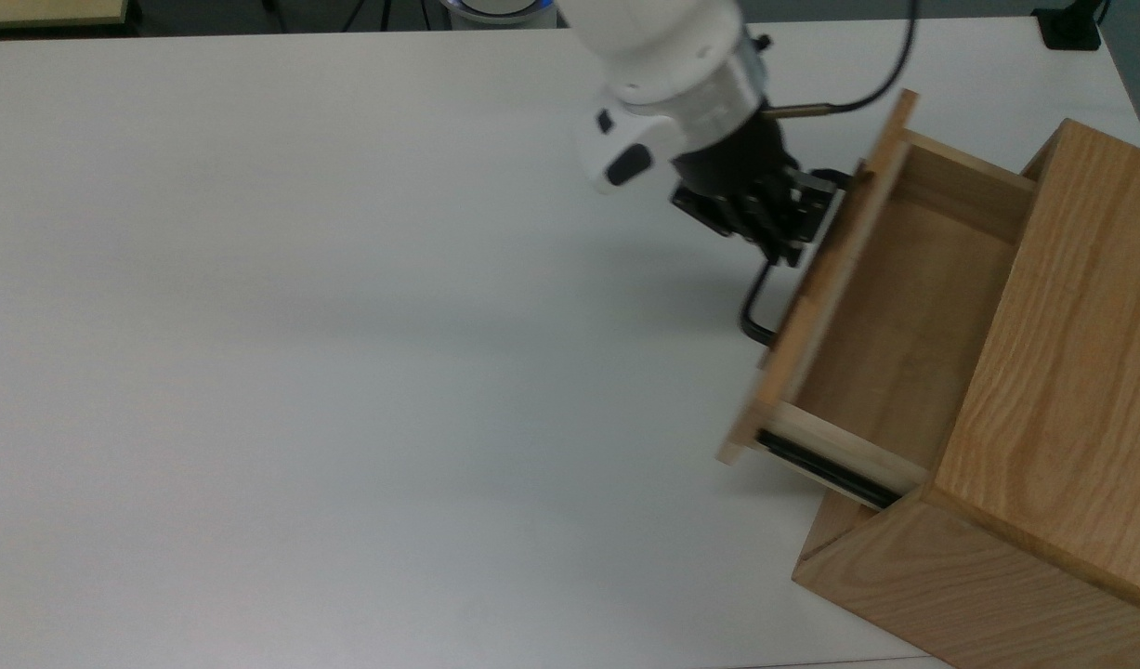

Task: Open the drawer by sliding it
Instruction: 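Pull the handle outward, sliding the drawer out of the cabinet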

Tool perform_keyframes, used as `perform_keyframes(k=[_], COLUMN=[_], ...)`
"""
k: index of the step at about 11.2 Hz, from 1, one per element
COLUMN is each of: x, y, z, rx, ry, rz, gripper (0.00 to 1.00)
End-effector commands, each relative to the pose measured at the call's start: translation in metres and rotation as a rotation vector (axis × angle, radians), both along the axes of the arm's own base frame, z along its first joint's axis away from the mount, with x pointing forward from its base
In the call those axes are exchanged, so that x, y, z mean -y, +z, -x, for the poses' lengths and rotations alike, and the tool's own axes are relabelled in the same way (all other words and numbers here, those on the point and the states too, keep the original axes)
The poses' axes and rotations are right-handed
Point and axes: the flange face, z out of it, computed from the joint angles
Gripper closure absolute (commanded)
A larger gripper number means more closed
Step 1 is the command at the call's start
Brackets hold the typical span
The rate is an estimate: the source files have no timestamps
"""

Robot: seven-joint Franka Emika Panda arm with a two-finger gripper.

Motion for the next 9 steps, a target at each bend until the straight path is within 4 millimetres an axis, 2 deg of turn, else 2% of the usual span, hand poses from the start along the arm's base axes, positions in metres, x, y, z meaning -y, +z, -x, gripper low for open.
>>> perform_keyframes(k=[1, 3, 5, 6, 7, 8, 9], x=[0.068, 0.095, 0.106, 0.111, 0.118, 0.120, 0.124], y=[0.016, 0.017, 0.015, 0.007, 0.003, 0.005, 0.010], z=[0.042, 0.048, 0.046, 0.046, 0.046, 0.047, 0.050], rx=[-0.027, -0.064, -0.061, -0.071, -0.083, -0.084, -0.085], ry=[0.044, 0.074, 0.073, 0.076, 0.062, 0.058, 0.066], rz=[0.000, 0.002, 0.008, 0.015, 0.018, 0.030, 0.066], gripper=[0.86, 0.86, 0.84, 0.76, 0.23, 0.00, 0.00])
